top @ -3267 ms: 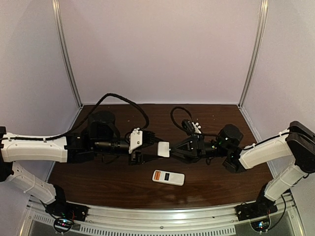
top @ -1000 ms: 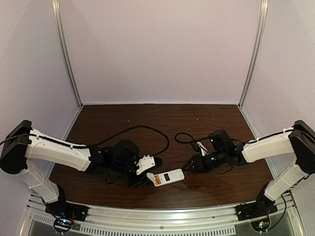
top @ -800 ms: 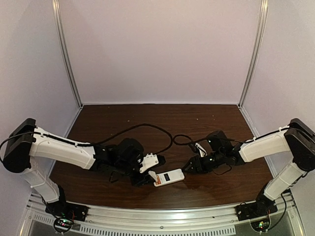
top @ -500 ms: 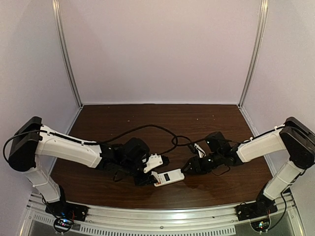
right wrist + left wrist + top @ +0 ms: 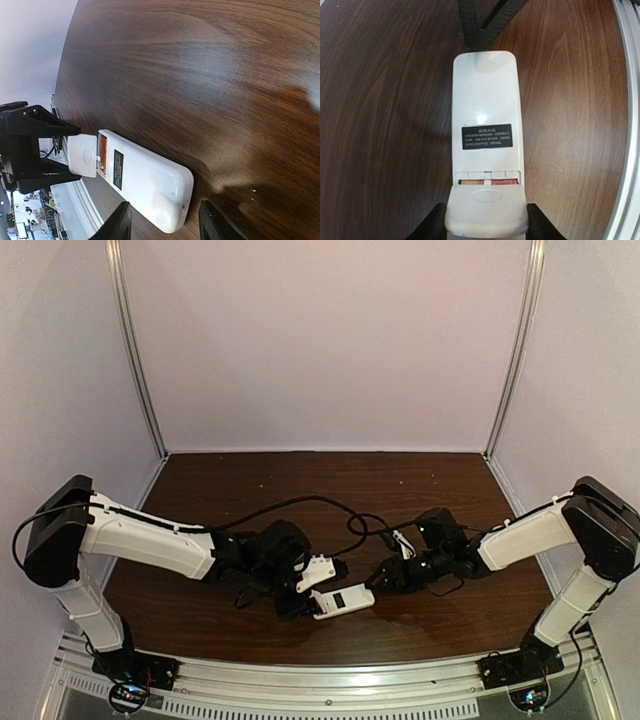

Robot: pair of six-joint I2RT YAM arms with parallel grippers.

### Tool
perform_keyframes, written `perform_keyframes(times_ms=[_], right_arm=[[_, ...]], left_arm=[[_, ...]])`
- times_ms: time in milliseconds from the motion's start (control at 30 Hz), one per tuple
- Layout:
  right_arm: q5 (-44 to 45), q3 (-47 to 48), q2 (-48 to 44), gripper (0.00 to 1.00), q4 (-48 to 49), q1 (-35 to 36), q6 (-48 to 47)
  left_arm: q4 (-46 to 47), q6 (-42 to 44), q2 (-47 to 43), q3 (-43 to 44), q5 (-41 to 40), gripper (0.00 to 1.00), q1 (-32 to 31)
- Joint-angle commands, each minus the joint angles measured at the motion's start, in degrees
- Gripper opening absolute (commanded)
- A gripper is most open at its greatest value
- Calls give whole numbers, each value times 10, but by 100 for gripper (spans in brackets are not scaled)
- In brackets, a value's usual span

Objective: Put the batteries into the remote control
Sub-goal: Hold the remote control without the battery cover at the center of the board.

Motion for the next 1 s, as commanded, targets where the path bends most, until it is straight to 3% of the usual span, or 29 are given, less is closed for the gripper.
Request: perform_keyframes(times_ms=[0,967], right_arm=[[-10,-10,11,46,18,-1,6],[-23,-15,32,44,32,-1,5]], left_arm=[[1,10,14,18,-2,20,-2],[15,18,38,26,6,20,-2]])
